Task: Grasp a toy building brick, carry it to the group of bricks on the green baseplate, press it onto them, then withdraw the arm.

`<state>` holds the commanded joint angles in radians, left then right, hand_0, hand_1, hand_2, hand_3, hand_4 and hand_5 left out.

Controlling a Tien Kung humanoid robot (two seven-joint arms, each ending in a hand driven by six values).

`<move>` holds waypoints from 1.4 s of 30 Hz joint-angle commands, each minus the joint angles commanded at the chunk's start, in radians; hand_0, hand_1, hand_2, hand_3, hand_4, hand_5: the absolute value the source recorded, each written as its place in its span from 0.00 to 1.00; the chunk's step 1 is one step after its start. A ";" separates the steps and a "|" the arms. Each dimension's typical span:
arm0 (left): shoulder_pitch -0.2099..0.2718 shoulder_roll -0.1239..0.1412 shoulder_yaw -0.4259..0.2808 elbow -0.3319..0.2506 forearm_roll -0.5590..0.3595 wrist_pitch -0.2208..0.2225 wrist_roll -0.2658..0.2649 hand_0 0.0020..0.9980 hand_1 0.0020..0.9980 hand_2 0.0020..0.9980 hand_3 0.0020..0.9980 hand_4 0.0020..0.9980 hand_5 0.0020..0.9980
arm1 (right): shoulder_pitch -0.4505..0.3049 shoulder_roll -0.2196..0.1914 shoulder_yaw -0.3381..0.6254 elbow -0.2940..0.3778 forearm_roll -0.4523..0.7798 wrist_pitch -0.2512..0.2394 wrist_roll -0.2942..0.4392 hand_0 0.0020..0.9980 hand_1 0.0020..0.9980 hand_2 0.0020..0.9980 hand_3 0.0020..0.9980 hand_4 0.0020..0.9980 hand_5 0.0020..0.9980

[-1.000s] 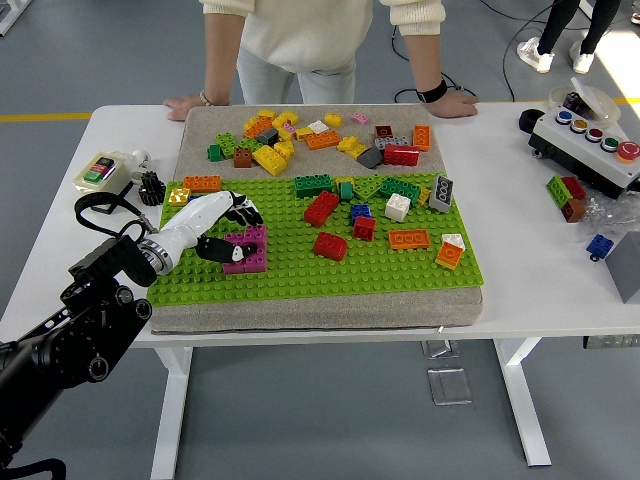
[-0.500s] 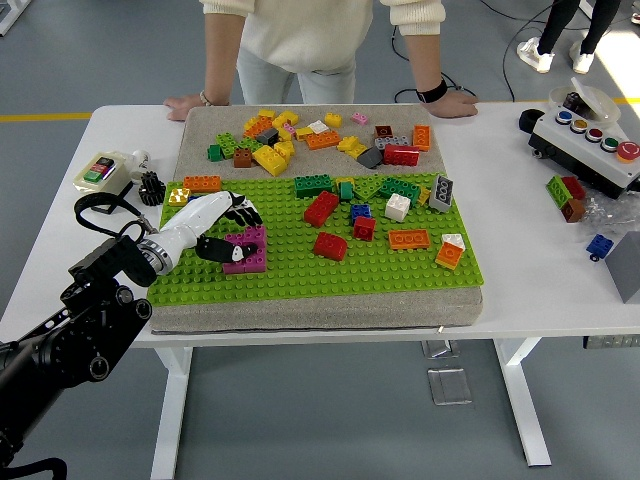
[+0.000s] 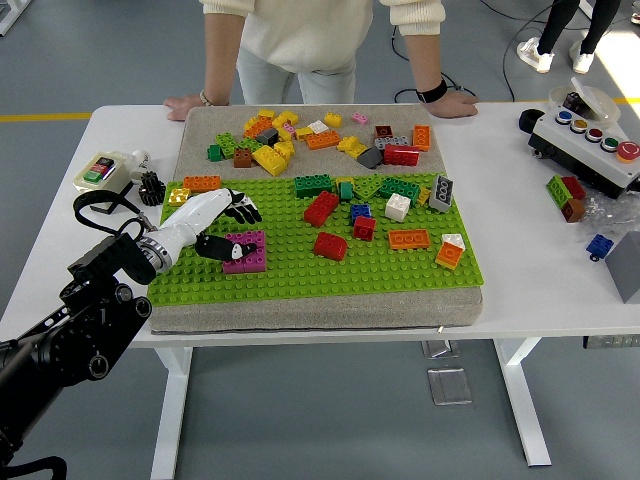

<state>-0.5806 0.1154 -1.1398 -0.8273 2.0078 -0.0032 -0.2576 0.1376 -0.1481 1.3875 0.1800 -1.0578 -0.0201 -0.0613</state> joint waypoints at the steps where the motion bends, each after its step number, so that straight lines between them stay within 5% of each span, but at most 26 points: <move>1: 0.000 0.001 -0.001 -0.006 -0.001 -0.002 0.000 0.62 0.60 0.58 0.56 0.85 0.01 | 0.000 0.000 0.000 0.000 0.000 0.000 0.000 0.75 0.67 0.73 0.67 0.93 0.49; 7: 0.003 0.004 -0.007 -0.035 -0.018 -0.015 -0.002 0.63 0.60 0.58 0.56 0.87 0.03 | 0.002 0.000 0.003 0.000 0.001 -0.001 0.001 0.75 0.67 0.73 0.67 0.93 0.49; 8: 0.005 0.005 -0.008 -0.042 -0.023 -0.019 -0.003 0.68 0.64 0.60 0.57 0.96 0.25 | 0.002 0.000 0.003 0.000 0.002 -0.001 0.001 0.75 0.67 0.73 0.67 0.93 0.49; 13: 0.014 0.011 -0.012 -0.079 -0.036 -0.040 0.000 0.68 0.64 0.60 0.57 0.96 0.25 | 0.000 0.000 0.005 0.000 0.002 0.001 0.001 0.75 0.67 0.73 0.67 0.93 0.49; 14: 0.015 0.012 -0.012 -0.087 -0.036 -0.043 0.002 0.74 0.69 0.68 0.58 1.00 0.51 | 0.000 0.000 0.005 0.000 0.002 0.001 0.001 0.75 0.67 0.73 0.67 0.93 0.49; 19: 0.029 0.023 -0.010 -0.135 0.003 -0.090 0.029 0.74 0.69 0.68 0.58 1.00 0.51 | 0.000 0.000 0.003 0.000 0.002 0.001 0.001 0.75 0.67 0.73 0.67 0.93 0.49; 20: 0.031 0.024 -0.009 -0.139 0.010 -0.096 0.033 0.86 0.78 0.74 0.64 1.00 0.74 | 0.000 0.000 0.002 0.000 0.002 0.000 0.002 0.75 0.68 0.73 0.67 0.93 0.49; 25: 0.044 0.034 -0.004 -0.144 0.048 -0.148 0.055 0.86 0.78 0.74 0.64 1.00 0.74 | 0.000 0.001 0.002 0.000 0.003 0.001 0.002 0.75 0.68 0.73 0.67 0.93 0.49; 26: 0.045 0.034 -0.005 -0.141 0.050 -0.150 0.056 0.96 0.86 0.80 0.68 1.00 0.80 | 0.000 0.001 0.002 0.000 0.004 0.001 0.002 0.75 0.67 0.73 0.67 0.93 0.49; 42: 0.055 0.044 -0.016 -0.136 0.058 -0.149 0.054 0.98 0.86 0.81 0.69 1.00 0.84 | -0.001 0.001 -0.001 0.000 0.005 0.001 0.001 0.75 0.67 0.73 0.67 0.92 0.49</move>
<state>-0.5256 0.1593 -1.1560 -0.9629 2.0659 -0.1521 -0.2034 0.1371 -0.1470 1.3861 0.1800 -1.0528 -0.0192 -0.0607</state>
